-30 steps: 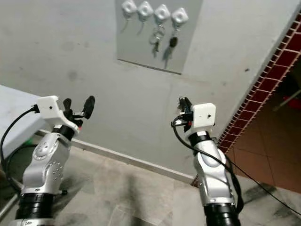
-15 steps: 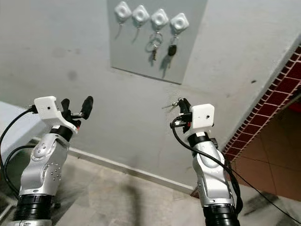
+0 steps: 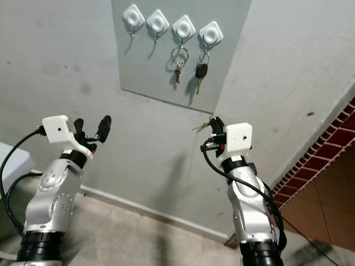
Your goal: Hang keys on a hook
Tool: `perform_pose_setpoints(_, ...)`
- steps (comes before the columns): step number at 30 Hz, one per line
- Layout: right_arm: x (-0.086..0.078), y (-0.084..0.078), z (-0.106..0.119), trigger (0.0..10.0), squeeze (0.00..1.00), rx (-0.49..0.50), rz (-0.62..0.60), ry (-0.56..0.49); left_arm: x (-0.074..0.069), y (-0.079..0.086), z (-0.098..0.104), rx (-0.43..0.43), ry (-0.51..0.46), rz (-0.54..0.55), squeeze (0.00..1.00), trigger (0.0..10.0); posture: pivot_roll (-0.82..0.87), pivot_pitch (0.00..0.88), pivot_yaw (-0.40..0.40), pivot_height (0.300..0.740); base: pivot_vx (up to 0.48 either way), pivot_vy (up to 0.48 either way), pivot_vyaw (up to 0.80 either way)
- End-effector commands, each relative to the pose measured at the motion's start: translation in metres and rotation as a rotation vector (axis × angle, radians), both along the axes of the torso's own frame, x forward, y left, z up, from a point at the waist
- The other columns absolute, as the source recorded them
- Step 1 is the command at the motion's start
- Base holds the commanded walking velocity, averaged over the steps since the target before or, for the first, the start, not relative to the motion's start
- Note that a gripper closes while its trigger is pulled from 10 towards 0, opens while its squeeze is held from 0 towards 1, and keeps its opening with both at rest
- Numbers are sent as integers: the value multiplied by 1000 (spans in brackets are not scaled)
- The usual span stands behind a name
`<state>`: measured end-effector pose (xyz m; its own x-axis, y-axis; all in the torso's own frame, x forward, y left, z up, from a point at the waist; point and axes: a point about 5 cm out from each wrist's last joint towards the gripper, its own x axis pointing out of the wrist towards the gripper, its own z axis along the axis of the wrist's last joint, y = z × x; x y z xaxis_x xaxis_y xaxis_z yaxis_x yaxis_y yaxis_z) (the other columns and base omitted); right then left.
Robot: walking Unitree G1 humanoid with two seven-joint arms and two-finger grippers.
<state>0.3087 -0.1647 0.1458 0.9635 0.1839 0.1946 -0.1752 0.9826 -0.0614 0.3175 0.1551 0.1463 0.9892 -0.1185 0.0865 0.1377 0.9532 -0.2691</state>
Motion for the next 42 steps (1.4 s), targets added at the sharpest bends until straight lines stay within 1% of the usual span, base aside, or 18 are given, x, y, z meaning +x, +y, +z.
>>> perform_pose_setpoints(1,-1,-3,5,10000,0,4,-14,-22,0,0,4,2,-5,-3,0,10000,9,0,-76,715,0,0,0)
perform_pose_setpoints(11,-1,-3,5,10000,0,7,-15,-19,0,0,3,-14,8,-2,0,10000,8,0,-77,715,0,0,0)
perform_pose_setpoints(33,-2,-2,3,10000,0,15,-22,-13,0,0,3,-16,17,-11,0,10000,6,0,-71,715,0,290,0)
perform_pose_setpoints(38,-1,-2,1,10000,0,26,-23,11,1,0,3,-15,18,-12,0,10000,6,0,-73,715,0,286,0)
perform_pose_setpoints(42,0,-2,1,10000,0,25,-23,17,1,0,3,-17,16,-11,0,10000,8,0,-74,715,0,291,-580)
